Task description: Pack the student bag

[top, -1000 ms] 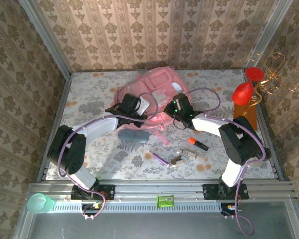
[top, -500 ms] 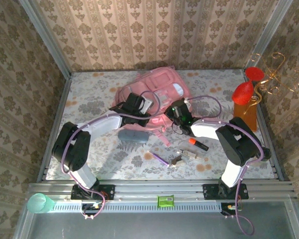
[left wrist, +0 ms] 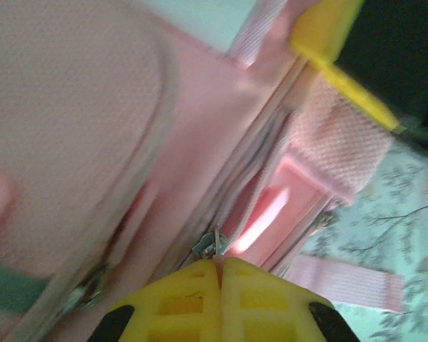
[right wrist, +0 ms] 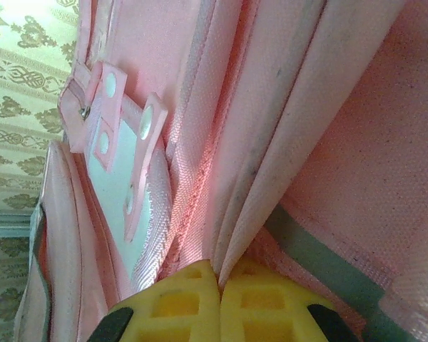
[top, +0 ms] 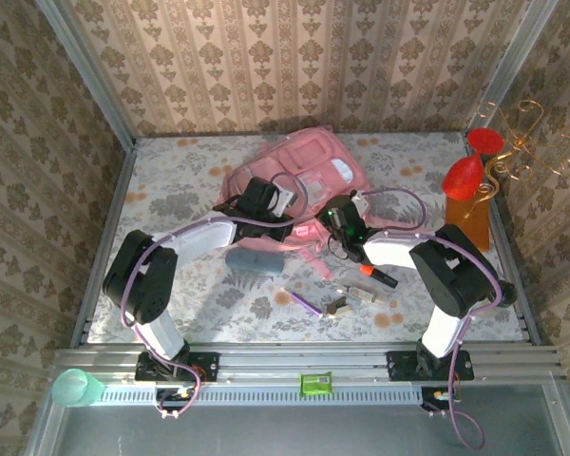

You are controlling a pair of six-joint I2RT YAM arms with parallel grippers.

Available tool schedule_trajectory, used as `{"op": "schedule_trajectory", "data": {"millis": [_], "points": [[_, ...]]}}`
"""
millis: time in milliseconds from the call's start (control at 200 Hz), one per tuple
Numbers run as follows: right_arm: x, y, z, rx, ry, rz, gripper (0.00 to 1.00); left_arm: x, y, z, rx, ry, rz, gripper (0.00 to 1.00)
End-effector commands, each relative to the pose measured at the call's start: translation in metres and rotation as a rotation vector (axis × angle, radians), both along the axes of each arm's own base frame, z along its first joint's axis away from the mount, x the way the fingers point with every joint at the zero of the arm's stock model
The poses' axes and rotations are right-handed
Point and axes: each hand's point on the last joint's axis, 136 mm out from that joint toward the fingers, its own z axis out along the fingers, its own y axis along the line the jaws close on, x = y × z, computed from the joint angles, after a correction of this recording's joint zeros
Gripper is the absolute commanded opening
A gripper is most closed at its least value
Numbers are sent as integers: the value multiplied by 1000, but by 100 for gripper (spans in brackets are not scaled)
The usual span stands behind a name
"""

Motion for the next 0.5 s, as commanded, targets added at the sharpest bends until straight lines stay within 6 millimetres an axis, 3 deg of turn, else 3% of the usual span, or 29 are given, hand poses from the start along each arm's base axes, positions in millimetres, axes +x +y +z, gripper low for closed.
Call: {"op": "schedule_trajectory", "data": {"millis": [0,115,210,360,495], "points": [[-14,35,24,100,-63,81,0,10,-53,76,-275,-128,-113,0],[-14,40,32,119,-88,82,0,8,-69,78,-320,-106,-149,0],[-13,42,35,123,-92,83,0,5,-75,67,-287,-95,-158,0],[-15,16,29,68,-78,40,0,19,-32,48,-149,-124,-46,0],[-16,-10,22,5,-60,-16,0,19,8,31,26,-138,14,0]]}}
